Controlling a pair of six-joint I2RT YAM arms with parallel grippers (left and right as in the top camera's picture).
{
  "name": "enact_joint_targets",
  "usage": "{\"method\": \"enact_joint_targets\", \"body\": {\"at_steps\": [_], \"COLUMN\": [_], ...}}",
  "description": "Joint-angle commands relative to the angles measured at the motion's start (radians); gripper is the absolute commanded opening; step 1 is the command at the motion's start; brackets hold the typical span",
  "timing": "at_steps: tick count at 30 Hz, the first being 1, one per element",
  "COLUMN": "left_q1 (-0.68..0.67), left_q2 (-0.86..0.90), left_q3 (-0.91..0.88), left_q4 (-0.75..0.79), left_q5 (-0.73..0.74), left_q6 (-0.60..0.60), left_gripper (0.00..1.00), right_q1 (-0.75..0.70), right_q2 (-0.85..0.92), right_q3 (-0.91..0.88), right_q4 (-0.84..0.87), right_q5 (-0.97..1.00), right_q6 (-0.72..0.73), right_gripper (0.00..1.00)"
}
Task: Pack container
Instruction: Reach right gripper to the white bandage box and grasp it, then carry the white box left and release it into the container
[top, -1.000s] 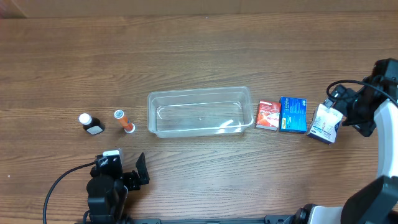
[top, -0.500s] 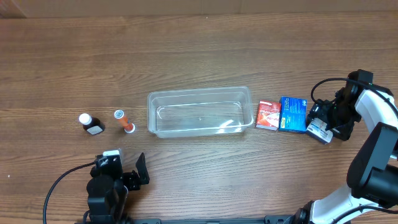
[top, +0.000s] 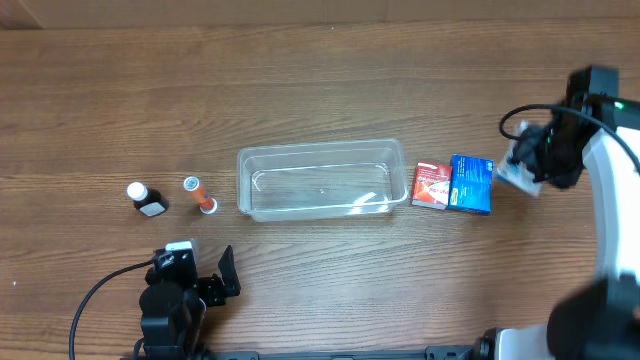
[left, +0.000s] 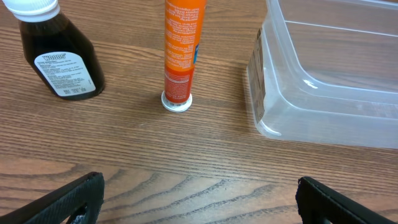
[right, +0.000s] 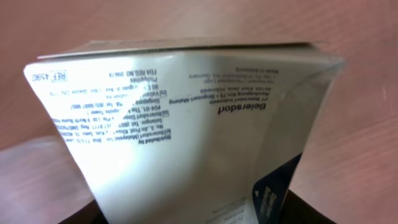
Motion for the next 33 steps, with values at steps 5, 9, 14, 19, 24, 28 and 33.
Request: {"method": "enact_joint_targets", "body": {"at_steps": [5,9,14,19,24,28,33], "left_q1": [-0.002,-0.002,-0.002,-0.002,-0.002,-0.002,-0.002], "left_q2": [-0.01,-0.01,-0.01,-0.01,-0.01,-0.01,-0.01], "left_q3": [-0.004,-0.004,-0.004,-0.004,-0.004,-0.004,-0.004], "left_q4": [0.003,0.003,0.003,0.003,0.003,0.003,0.003], "left_q5": [-0.007,-0.007,-0.007,-0.007,-0.007,-0.007,-0.007], "left_q6": [0.016,0.016,0.016,0.016,0.016,0.016,0.016], "left_gripper": [1.0,1.0,1.0,1.0,1.0,1.0,1.0], "right_q1": [0.542,0.719,0.749,0.749,0.729,0.724,0.724], "right_q2": [-0.143,0.001,0.18,0.257,0.272,0.272,0.268], "right_q3": [0.035,0.0,0.0,0.0,-0.055,-0.072,-0.026], "right_q4": [0.12,0.193,0.212,0.19,0.211,0.229,0.219], "right_q5": [-0.051,0.049,0.055,0.055,0.084,0.084,0.089], "right_q6": [0.108,0.186,0.195,0.241,0.26,0.24,0.228], "right_gripper": [0.6,0.6,0.6,0.61,0.72,0.76,0.68]}}
